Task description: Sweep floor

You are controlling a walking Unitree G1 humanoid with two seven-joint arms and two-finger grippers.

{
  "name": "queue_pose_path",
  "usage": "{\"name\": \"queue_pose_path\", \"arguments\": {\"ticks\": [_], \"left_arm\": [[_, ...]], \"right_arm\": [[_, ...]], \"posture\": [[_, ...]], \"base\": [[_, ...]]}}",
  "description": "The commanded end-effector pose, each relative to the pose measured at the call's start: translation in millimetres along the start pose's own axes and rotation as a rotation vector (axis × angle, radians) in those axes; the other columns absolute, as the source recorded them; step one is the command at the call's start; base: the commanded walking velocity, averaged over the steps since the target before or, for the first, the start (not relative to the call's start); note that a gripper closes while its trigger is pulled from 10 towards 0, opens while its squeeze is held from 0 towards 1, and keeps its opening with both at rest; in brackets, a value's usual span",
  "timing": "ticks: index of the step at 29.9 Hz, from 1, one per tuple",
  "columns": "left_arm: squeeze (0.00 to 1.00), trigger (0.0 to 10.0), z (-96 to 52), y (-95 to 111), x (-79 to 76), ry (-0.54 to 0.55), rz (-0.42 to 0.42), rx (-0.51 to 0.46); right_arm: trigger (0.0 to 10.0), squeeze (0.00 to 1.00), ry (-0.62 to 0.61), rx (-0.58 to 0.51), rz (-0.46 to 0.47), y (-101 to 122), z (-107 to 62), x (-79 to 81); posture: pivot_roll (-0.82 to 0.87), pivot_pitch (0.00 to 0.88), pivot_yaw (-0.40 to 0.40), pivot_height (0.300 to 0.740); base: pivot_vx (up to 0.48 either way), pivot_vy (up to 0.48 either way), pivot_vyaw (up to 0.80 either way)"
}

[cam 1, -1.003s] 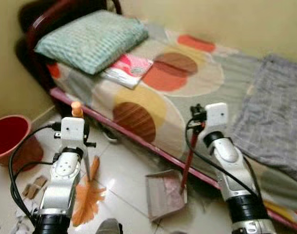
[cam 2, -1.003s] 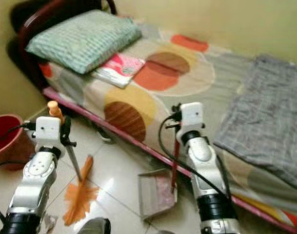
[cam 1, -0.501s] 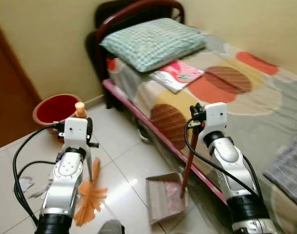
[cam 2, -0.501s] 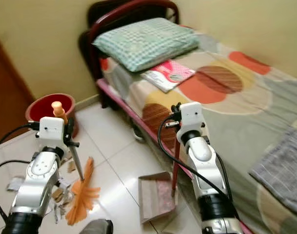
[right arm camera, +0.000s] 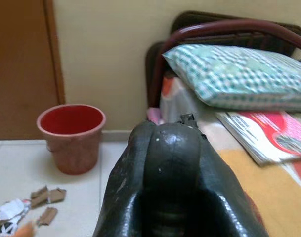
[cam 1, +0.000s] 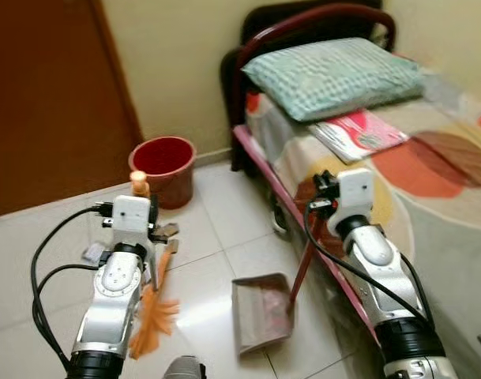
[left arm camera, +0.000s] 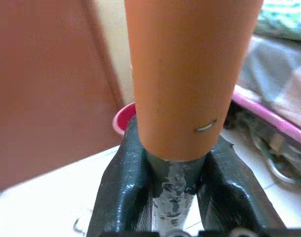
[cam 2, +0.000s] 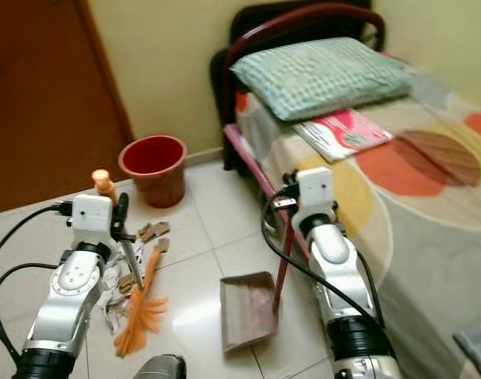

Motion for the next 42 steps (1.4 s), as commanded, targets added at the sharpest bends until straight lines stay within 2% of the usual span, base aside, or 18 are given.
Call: {"name": "queue_pose_path", "arguments": {"ticks": [1,5,10,21,28,30,31,36,42], "left_arm": [[0.0,10.0,-1.1,-4.6,5.6,0.008,0.03,0.012],[0.0,10.0,-0.7,-3.8,5.9,0.008,0.03,0.009],[0.0,10.0,-1.6,2.0,12.0,0.041,0.023,-0.016],[0.0,10.0,0.5,15.2,10.6,0.038,0.026,-0.066],[0.0,10.0,0.4,21.6,12.3,0.051,0.041,-0.094],[0.0,10.0,1.2,26.4,14.5,0.066,0.056,-0.109],[0.0,10.0,1.9,32.5,14.5,0.067,0.045,-0.147],[0.0,10.0,2.8,44.0,13.5,0.063,0.037,-0.191],[0.0,10.0,4.5,61.7,5.1,0.026,0.054,-0.249]], "right_arm": [[10.0,0.0,0.024,-0.035,-0.005,9.9,4.3,6.7],[10.0,0.0,0.019,-0.037,0.007,10.4,4.8,5.6],[10.0,0.0,-0.012,-0.04,0.05,11.2,5.4,-1.1],[10.0,0.0,-0.042,-0.044,0.044,13.1,7.5,-6.1],[10.0,0.0,-0.11,-0.048,0.037,13.6,10.1,-17.6],[10.0,0.0,-0.144,-0.059,0.037,16.4,11.8,-22.8],[10.0,0.0,-0.152,-0.064,0.04,17.5,12.6,-23.9],[10.0,0.0,-0.147,-0.062,0.036,16.8,12.7,-22.5],[10.0,0.0,-0.156,-0.053,0.032,14.7,13.6,-23.1]], "posture": [[-0.02,0.0,-0.062,0.74],[-0.02,0.005,-0.061,0.74],[-0.02,0.009,-0.06,0.74],[-0.02,0.015,-0.06,0.74],[-0.02,0.015,-0.06,0.74],[-0.02,0.021,-0.057,0.74],[-0.02,0.021,-0.057,0.74],[-0.02,0.021,-0.057,0.74],[-0.02,0.022,-0.058,0.74]], "base": [[0.0,0.0,0.8],[0.0,0.0,0.77],[0.0,0.0,0.0],[0.0,0.0,0.0],[0.0,0.0,0.0],[0.0,0.0,0.0],[0.0,0.0,0.0],[0.0,0.0,0.0],[0.0,0.0,0.0]]}}
Point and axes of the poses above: a point about 5 cm out from each wrist's last joint towards the gripper, its own z axis pointing out of the wrist towards the gripper, its own y axis along the axis of the wrist's last joint, x = y × z, the point moved 6 cm from there along z, pointing out of the wrist towards the gripper, and after that the axes turned 13 degrees about z, right-handed, at the moved point
